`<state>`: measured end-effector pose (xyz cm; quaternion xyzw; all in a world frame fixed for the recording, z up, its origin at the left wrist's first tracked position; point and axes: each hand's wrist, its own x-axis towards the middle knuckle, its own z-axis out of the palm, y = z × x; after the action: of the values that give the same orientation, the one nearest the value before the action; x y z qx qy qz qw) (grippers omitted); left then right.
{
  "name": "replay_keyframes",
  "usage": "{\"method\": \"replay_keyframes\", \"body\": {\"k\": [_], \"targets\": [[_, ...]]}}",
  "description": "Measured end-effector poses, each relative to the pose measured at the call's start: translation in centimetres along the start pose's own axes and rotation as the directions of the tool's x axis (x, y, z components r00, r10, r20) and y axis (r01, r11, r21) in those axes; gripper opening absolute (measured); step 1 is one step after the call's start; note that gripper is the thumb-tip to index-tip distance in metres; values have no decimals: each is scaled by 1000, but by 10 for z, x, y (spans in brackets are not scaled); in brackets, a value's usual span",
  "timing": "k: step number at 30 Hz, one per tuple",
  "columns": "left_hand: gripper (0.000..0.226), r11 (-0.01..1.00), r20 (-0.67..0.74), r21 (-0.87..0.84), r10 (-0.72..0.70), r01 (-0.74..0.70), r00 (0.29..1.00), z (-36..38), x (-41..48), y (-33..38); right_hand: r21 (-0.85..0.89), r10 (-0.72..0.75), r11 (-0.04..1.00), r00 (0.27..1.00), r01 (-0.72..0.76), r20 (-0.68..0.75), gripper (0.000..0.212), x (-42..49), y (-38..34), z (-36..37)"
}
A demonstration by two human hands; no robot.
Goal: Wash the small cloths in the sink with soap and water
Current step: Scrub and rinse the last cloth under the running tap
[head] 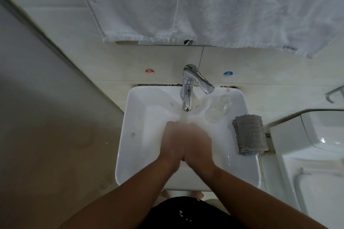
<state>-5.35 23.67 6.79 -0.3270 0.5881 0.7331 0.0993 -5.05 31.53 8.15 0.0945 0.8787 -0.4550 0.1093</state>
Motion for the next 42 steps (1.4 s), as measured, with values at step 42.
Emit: {"method": "replay_keyframes", "body": {"k": [42], "targets": [[33, 968, -158, 251, 50, -9, 986, 1, 5, 20, 139, 57, 988, 997, -63, 42, 38, -4, -7, 5]]}}
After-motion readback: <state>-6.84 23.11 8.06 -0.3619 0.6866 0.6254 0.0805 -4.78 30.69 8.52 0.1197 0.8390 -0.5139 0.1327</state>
